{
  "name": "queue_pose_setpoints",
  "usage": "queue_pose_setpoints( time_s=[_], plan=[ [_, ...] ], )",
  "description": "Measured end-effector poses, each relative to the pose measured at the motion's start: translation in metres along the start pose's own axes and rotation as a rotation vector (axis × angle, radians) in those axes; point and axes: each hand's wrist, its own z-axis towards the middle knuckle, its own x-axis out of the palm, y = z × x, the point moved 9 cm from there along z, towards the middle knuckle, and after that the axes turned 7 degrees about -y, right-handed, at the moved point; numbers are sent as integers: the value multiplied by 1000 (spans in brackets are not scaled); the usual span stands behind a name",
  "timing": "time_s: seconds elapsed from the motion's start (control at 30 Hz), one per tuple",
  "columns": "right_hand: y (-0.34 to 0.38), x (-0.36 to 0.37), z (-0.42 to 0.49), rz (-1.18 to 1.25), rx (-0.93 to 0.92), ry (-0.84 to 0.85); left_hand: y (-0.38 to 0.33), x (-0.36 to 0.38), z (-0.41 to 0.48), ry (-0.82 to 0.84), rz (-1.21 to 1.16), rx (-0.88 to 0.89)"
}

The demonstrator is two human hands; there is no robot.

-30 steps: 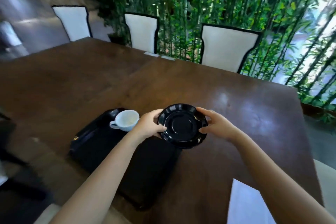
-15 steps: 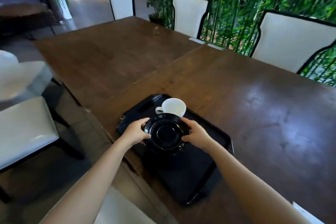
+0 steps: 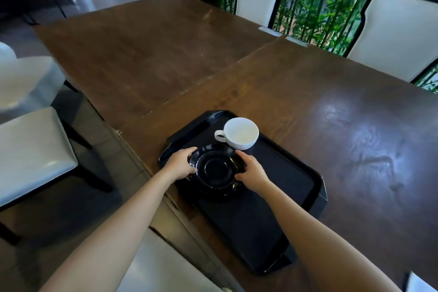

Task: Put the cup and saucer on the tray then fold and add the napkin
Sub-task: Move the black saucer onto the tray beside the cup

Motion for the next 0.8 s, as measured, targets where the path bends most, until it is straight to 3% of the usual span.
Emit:
queue_pose_setpoints(
  time_s=[0.53, 0.8],
  plan=[
    [0, 4, 3, -46, -20, -22, 4, 9, 10, -4, 146, 9],
    [-4, -3, -2, -51, 66, 74, -3, 1, 4, 98, 246, -2]
  ],
)
